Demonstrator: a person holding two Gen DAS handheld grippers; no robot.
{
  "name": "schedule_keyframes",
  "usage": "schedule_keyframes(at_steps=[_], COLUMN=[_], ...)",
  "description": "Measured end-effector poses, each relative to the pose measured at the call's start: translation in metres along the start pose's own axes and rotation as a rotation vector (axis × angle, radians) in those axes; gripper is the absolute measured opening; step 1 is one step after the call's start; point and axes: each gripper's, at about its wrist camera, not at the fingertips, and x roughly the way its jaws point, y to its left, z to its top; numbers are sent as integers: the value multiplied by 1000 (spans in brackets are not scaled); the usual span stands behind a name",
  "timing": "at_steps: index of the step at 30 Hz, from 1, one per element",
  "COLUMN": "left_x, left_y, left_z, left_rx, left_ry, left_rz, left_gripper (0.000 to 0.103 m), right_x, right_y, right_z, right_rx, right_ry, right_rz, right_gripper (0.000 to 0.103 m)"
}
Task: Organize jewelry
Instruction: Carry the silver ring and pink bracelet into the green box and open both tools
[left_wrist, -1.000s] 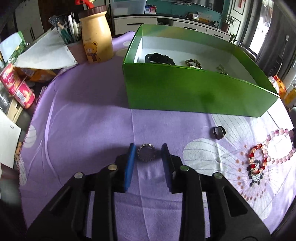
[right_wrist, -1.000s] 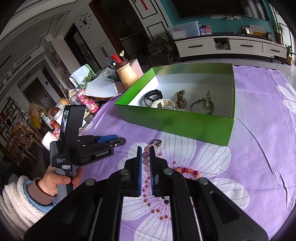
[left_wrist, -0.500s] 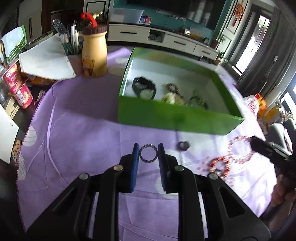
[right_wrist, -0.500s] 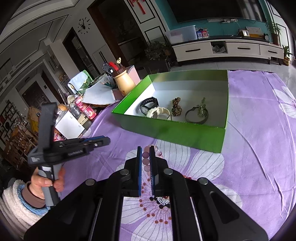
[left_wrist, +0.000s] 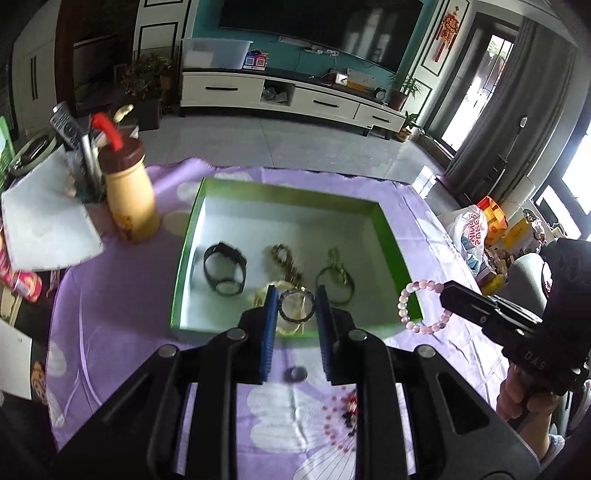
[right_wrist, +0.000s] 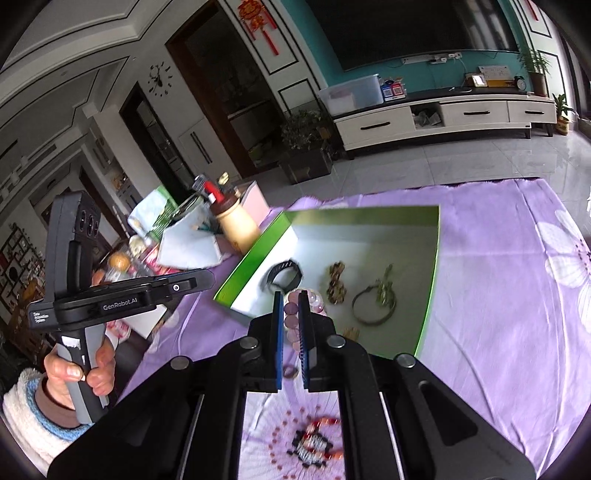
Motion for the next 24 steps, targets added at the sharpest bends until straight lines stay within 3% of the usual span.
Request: schedule_keyframes(at_steps=[8, 12, 24], left_x=[33, 55, 126], left_y=[-4, 3, 22], left_z=[41, 55, 55], left_rx=[-45, -72, -114], left_ry=[35, 55, 154], left_rz=[1, 36, 87], left_gripper=[20, 20, 20], right_x=[25, 41, 88], right_y=[-21, -31, -46], right_z=[24, 27, 30], right_rx=[42, 60, 62], right_ry=[6, 22, 83], right_rz=[-31, -41, -83], right_gripper=[7, 7, 7])
